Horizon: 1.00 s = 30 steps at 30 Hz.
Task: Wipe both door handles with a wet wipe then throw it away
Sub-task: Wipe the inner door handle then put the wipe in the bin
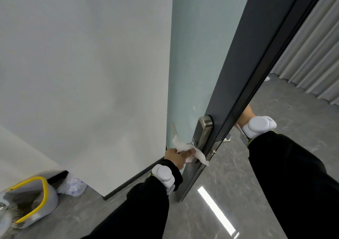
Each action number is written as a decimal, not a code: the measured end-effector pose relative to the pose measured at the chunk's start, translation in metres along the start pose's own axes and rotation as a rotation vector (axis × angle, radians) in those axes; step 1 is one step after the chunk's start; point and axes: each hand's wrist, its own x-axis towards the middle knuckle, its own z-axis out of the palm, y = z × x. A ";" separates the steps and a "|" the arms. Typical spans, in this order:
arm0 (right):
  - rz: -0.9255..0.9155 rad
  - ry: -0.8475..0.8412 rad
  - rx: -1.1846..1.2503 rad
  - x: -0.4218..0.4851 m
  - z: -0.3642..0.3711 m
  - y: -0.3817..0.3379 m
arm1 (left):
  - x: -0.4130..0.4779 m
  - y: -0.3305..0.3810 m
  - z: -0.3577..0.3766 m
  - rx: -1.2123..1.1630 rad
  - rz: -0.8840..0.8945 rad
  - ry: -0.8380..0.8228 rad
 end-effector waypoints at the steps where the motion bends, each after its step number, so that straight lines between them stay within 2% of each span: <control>1: 0.000 -0.011 0.010 -0.001 0.000 0.000 | 0.000 0.000 0.002 -0.015 0.013 -0.007; 10: -0.026 -0.026 0.120 -0.011 0.014 -0.005 | 0.014 0.000 -0.001 -0.102 -0.075 -0.022; 15: -0.034 -0.029 0.128 -0.018 0.017 -0.008 | 0.025 0.002 -0.006 -0.123 -0.064 -0.052; 19: -0.021 -0.018 0.160 -0.021 0.021 -0.011 | 0.030 0.013 -0.013 -0.149 -0.076 -0.007; 26: -0.023 0.001 0.162 -0.030 0.026 -0.017 | 0.035 0.034 -0.022 0.111 0.031 -0.026; 30: -0.034 0.027 0.173 -0.029 0.027 -0.016 | 0.045 0.042 -0.021 0.114 0.069 0.000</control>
